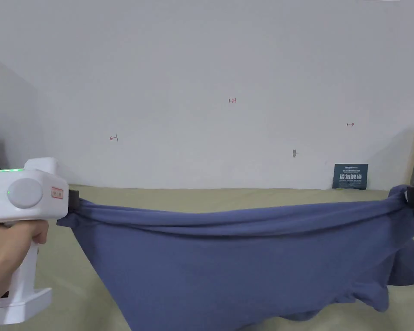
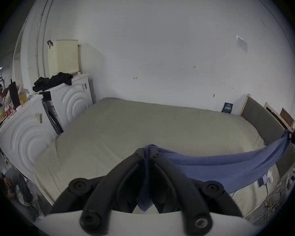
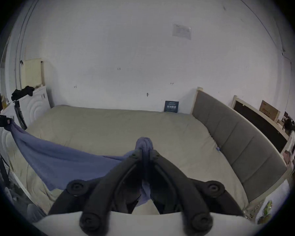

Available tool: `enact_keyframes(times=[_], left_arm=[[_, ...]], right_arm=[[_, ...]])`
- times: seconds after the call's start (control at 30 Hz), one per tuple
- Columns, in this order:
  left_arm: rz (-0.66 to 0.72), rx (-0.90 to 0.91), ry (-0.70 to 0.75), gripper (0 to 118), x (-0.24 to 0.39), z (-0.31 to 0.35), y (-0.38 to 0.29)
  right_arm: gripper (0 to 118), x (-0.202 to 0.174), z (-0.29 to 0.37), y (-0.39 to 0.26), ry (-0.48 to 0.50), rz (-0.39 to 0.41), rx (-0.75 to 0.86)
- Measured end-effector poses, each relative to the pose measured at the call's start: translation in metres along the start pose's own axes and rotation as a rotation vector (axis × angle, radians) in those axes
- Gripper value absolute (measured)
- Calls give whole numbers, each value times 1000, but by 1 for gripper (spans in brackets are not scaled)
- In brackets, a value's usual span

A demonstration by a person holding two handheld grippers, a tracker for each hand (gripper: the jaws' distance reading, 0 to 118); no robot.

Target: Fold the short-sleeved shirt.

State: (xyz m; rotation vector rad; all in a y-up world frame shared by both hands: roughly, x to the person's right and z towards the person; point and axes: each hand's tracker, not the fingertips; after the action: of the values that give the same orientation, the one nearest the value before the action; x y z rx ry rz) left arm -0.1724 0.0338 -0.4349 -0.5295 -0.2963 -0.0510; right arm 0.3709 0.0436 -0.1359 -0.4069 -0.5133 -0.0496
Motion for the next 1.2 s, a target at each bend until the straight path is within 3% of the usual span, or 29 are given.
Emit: enact_keyframes(times=[0.3,0.67,1.03,1.2], left_arm=[[29,23,4,3,15,-34,44],[14,28,28,3,41,-113,105],[-9,47,46,3,65,-179,136],[-12,41,51,3,66,-206,128]], right_arm=[[10,-5,-35,31,-28,-1,23],[10,-7,-129,75,-84,15,24],[10,-14,-208,113,-137,65,27],[10,-17,-239,101,-148,65,2]])
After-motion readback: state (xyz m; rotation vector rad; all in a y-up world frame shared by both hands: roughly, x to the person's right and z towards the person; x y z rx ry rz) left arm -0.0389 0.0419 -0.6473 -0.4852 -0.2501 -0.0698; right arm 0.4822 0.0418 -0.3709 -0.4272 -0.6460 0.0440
